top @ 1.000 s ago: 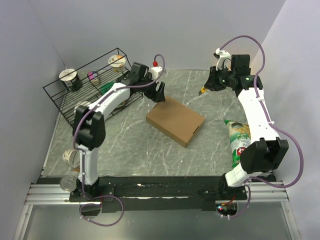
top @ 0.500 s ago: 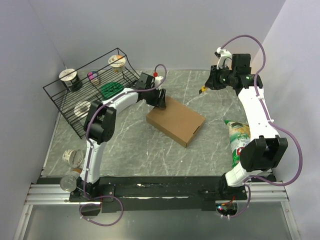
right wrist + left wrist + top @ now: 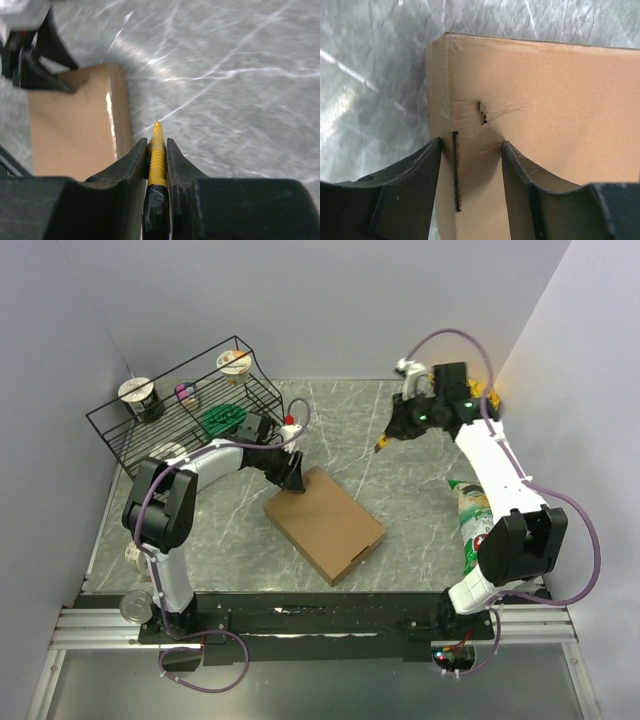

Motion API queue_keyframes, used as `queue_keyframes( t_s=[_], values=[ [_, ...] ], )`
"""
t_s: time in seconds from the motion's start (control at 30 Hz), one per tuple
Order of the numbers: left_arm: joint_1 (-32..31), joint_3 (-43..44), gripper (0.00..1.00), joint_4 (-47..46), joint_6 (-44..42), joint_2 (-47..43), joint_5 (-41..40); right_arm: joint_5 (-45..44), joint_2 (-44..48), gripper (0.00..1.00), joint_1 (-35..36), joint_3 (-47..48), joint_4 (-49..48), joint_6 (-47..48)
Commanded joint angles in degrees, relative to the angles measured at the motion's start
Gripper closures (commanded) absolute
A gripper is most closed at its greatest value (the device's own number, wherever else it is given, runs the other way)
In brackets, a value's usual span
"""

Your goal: Unpack the express box

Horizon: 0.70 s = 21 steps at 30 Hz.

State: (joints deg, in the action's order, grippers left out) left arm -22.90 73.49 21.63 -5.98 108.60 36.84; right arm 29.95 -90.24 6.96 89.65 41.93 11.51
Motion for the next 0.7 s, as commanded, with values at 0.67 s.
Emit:
queue_keyframes(
  t_s=[0.67],
  values=[
    [6.4, -9.9, 0.49, 2.9, 7.6, 0.2, 3.7, 0.7, -4.8, 1.00, 19.0, -6.7, -28.9, -3.0]
  ],
)
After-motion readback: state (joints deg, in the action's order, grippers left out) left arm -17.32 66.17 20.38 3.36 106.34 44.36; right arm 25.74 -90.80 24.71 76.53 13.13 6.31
